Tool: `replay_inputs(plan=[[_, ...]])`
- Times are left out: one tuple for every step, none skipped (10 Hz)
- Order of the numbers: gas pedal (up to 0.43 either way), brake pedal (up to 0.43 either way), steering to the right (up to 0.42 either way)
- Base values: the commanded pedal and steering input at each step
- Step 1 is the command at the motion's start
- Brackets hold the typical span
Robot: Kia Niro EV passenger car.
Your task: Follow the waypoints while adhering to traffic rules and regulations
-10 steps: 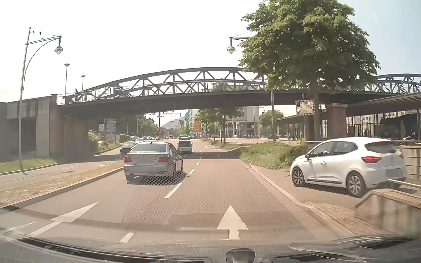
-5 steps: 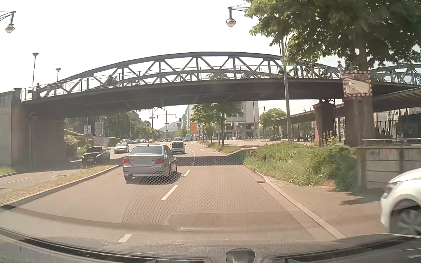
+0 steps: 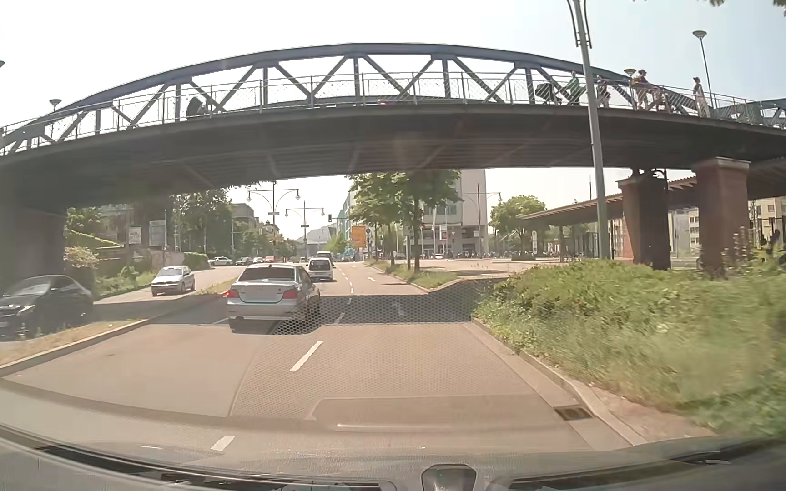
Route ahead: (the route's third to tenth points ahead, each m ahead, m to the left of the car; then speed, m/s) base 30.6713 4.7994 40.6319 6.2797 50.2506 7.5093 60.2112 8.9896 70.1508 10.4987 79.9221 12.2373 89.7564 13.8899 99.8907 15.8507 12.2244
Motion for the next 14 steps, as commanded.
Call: replay_inputs(plan=[[0.079,0.000,-0.010],[0.079,0.000,-0.011],[0.079,0.000,-0.012],[0.079,0.000,-0.015],[0.079,0.000,-0.016],[0.079,0.000,-0.019],[0.079,0.000,-0.020],[0.079,0.000,-0.020],[0.079,0.000,-0.020],[0.079,0.000,-0.021],[0.079,0.000,-0.021],[0.079,0.000,-0.022],[0.087,0.000,-0.023],[0.087,0.000,-0.023]])
